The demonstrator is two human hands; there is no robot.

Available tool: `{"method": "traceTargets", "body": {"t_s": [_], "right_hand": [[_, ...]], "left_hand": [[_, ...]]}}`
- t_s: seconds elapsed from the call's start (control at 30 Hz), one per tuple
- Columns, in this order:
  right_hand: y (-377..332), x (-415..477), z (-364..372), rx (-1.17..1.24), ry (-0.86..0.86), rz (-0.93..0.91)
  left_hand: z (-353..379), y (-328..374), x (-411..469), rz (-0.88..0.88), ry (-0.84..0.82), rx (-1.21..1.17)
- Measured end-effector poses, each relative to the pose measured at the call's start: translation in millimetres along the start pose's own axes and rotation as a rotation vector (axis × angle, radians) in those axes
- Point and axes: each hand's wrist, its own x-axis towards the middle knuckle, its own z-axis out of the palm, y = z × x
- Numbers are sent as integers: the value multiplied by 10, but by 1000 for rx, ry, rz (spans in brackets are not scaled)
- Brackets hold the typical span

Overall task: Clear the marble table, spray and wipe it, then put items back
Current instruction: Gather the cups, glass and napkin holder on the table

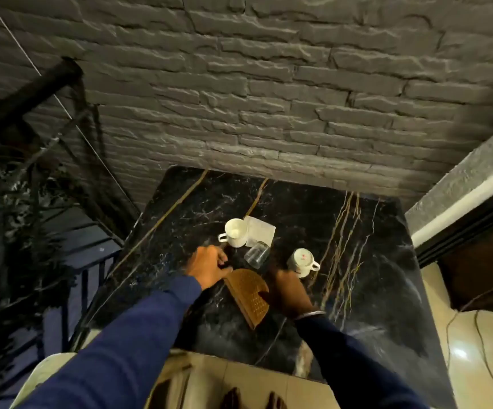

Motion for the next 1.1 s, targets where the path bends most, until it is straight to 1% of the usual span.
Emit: {"method": "traceTargets", "body": {"t_s": [0.03,0.13,0.17,0.23,0.3,0.43,0.53,0.6,0.73,0.83,0.87,0.9,0.93,1.03,1.07,1.1], "right_hand": [[6,28,93,8,-69,36],[-52,44,321,-29,-211,125],[-77,43,390,-59,-232,134],[-90,55,525,-119,-217,136],[-87,54,623,-126,-208,144],[-66,41,637,22,-173,180],[-47,55,567,88,-139,160],[-3,101,513,92,-150,144],[113,229,341,15,-351,101],[94,353,54,-123,-496,-34],[100,467,-56,-141,-546,-52],[109,592,-181,-142,-548,-45],[122,763,-305,-131,-484,-17],[233,1406,-581,-87,-105,102],[267,1604,-628,-99,-24,122],[298,1806,-640,-123,0,138]], "left_hand": [[115,-54,23,-26,-62,-24],[372,-104,-18,-125,-127,-35],[465,-159,-1,-147,-133,-54],[542,-217,13,-205,-148,-116],[579,-238,30,-223,-151,-154],[561,-235,7,-172,-113,-142],[522,-231,-17,-107,-108,-156],[484,-196,-30,-66,-126,-175],[440,-131,-2,-24,-87,-278],[403,-74,-3,31,-60,-220],[398,-67,6,56,-54,-202],[396,-55,9,76,-58,-187],[393,-41,11,83,-63,-172],[423,-61,46,91,-37,-157],[427,-66,54,89,-29,-150],[428,-81,65,82,-22,-141]]}}
